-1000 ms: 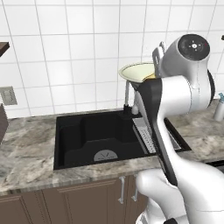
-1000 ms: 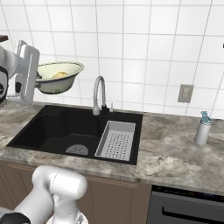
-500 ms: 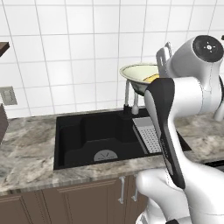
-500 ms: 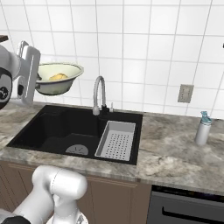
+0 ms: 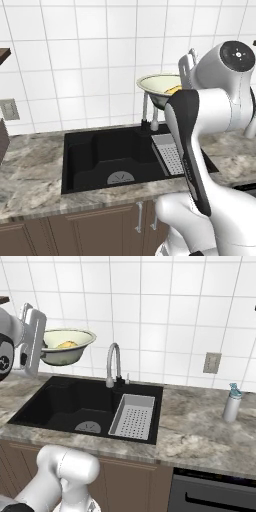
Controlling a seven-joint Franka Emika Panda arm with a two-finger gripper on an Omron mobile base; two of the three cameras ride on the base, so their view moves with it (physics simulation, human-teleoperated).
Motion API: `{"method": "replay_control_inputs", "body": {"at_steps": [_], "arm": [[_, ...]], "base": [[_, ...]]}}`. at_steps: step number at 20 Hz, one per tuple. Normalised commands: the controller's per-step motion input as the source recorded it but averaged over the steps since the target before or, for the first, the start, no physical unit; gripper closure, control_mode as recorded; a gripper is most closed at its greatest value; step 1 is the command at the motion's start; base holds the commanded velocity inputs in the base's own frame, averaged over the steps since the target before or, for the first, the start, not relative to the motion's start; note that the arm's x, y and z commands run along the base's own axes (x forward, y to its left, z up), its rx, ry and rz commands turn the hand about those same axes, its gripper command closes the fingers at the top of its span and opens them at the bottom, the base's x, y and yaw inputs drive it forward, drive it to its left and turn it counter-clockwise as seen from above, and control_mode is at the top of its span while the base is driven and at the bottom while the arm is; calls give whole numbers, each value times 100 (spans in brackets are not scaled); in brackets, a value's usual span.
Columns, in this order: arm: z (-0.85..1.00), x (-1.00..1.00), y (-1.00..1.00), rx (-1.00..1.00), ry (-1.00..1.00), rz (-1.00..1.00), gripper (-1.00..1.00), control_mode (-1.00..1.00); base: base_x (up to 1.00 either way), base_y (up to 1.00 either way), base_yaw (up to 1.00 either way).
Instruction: Pick the potato from the sink and place it in the bowl. Then pick the bowl and place it in the microwave. Then close the microwave door and press the start button.
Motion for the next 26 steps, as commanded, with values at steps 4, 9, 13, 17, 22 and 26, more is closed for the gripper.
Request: {"method": "replay_control_inputs", "body": {"at_steps": [4,9,13,17,22,26], "arm": [[0,0,0,0,0,0,100,100],[0,0,0,0,0,0,100,100],[0,0,0,0,0,0,100,100],[0,0,0,0,0,0,100,100],[0,0,0,0,0,0,100,100],[0,0,0,0,0,0,100,100]], "base": [[-16,0,0],[-92,-2,0],[-80,-6,-12],[-25,0,-72],[-13,0,-89],[-14,0,-88]]}}
